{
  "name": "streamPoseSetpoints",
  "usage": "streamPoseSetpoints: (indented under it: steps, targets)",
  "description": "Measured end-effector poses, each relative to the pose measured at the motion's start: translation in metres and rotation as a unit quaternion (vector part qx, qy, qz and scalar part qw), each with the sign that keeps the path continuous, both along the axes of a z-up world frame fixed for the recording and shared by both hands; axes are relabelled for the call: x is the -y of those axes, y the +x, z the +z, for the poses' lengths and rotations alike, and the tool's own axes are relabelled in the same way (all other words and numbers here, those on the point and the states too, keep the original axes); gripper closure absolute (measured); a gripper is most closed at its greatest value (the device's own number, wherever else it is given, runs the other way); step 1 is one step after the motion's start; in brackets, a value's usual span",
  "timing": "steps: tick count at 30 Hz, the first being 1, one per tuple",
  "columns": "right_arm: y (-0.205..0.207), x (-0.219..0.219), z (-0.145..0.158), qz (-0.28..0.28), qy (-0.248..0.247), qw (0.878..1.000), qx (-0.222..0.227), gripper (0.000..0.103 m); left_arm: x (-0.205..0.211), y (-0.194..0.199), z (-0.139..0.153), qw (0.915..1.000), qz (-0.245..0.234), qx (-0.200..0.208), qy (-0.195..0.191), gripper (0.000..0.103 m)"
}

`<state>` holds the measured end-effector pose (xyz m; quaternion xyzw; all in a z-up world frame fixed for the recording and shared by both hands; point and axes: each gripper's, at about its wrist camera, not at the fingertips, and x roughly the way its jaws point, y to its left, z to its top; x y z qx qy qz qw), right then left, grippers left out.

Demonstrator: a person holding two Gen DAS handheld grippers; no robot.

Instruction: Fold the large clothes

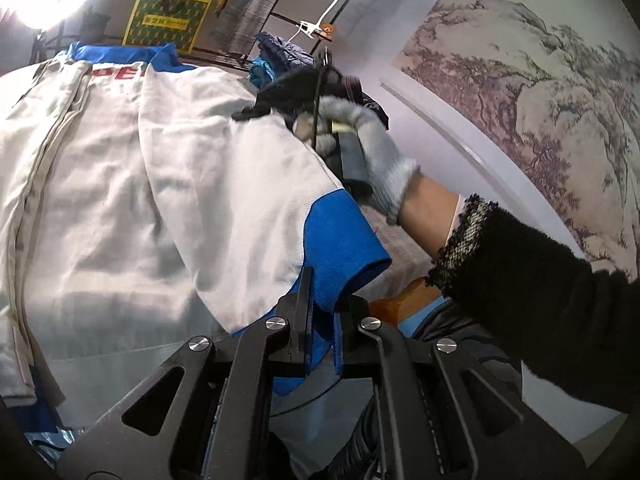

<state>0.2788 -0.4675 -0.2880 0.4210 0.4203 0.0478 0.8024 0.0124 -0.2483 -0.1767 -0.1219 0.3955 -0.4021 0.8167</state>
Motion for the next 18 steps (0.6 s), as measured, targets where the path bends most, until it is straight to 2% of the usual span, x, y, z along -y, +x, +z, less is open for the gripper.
streamPoseSetpoints:
  steps: [3,4,6,11,14,17,18]
  targets:
    - [0.006,-0.024,0.027,0.009,-0.097,0.995,-0.011,0.102,-0.008,0.001,-0.003,1.0,0.002,-0.005,-0.007,0.098]
    - [0.006,-0.028,0.032,0.011,-0.114,0.993,-0.013,0.102,-0.012,0.001,-0.006,0.9999,0.004,-0.012,-0.011,0.098]
    - [0.01,-0.045,0.045,0.012,-0.169,0.985,-0.026,0.102,-0.018,0.0,-0.009,0.9996,0.008,-0.018,-0.018,0.098]
    - [0.02,-0.081,0.071,0.025,-0.252,0.967,-0.036,0.102,-0.042,0.001,-0.016,0.9982,0.023,-0.038,-0.04,0.098]
    - [0.033,-0.12,0.089,0.05,-0.317,0.947,-0.033,0.102,-0.058,0.001,-0.021,0.9968,0.04,-0.049,-0.049,0.098]
    - [0.05,-0.166,0.095,0.085,-0.384,0.919,-0.029,0.102,-0.078,0.001,-0.027,0.9946,0.06,-0.062,-0.056,0.098]
    - [0.057,-0.187,0.095,0.104,-0.413,0.904,-0.028,0.102,-0.085,0.001,-0.029,0.9938,0.069,-0.066,-0.057,0.098]
